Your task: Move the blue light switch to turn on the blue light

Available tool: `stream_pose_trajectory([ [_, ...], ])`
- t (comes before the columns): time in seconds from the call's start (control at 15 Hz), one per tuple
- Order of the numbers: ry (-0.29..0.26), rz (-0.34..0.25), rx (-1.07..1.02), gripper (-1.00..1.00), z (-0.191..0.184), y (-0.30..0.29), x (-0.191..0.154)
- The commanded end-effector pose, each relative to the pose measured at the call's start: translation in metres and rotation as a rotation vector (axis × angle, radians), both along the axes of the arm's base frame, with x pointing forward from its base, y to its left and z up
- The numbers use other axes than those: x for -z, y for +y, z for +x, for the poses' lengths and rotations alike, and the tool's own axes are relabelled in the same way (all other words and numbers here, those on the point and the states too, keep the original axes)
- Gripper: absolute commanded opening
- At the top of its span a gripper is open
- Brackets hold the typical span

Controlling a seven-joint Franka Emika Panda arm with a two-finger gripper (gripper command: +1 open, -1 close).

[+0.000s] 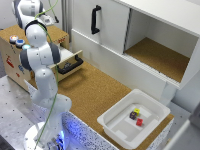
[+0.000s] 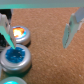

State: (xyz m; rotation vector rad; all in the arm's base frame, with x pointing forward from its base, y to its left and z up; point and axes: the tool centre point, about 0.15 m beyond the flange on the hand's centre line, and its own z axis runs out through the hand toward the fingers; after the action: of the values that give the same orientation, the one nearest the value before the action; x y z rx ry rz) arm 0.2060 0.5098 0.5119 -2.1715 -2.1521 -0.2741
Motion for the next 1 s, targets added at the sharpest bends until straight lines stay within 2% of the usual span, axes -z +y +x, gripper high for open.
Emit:
stream_pose_trajectory([
  [0.0, -0.096, -0.125, -0.077, -1.0, -0.033, 0.041, -0.007],
  [0.33, -0.011, -0.114, -0.068, -1.0, -0.035, 0.038, -0.003],
  [0.47, 0.019, -0.127, -0.069, -1.0, -0.039, 0.036, -0.002],
  [0.73, 0.106, -0.13, -0.029, -1.0, -0.037, 0.038, 0.001],
  [0.93, 0.117, -0.113, 0.034, -1.0, -0.03, 0.032, 0.002],
])
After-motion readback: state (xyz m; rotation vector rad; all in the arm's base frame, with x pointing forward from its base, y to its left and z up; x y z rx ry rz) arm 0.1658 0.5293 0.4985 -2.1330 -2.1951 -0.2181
